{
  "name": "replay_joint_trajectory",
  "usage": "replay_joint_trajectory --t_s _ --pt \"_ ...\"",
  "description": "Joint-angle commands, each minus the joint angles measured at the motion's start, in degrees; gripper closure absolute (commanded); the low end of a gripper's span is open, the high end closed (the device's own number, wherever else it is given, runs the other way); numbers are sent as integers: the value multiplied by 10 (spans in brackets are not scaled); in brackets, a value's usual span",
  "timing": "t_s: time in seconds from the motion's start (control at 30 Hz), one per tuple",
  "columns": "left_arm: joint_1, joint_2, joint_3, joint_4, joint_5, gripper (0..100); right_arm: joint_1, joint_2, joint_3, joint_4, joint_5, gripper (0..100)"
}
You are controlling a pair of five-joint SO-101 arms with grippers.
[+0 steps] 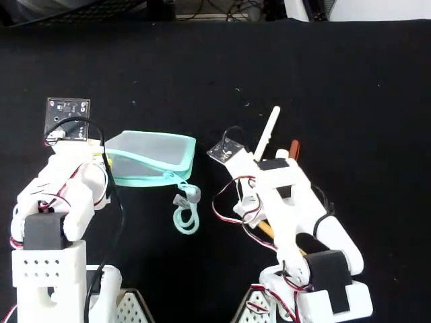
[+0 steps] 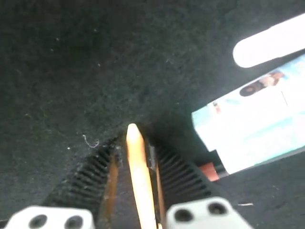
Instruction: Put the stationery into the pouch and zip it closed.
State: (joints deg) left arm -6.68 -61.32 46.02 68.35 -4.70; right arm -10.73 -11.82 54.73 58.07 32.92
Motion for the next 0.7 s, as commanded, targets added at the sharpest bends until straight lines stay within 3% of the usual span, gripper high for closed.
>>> replay_joint_trajectory --t_s 0.0,0.2,0.37,0.47,0.67 --pt "-3 2 0 -11 6 970 0 -77 3 36 4 986" --pt "-3 2 0 -11 6 970 -1 -344 -20 145 0 986" --pt "-2 2 0 -11 6 970 -4 -582 -120 235 -31 986" --pt "-2 2 0 -11 6 970 -28 -665 -189 228 -89 986" --pt "-2 2 0 -11 6 970 -184 -671 -218 91 -213 986"
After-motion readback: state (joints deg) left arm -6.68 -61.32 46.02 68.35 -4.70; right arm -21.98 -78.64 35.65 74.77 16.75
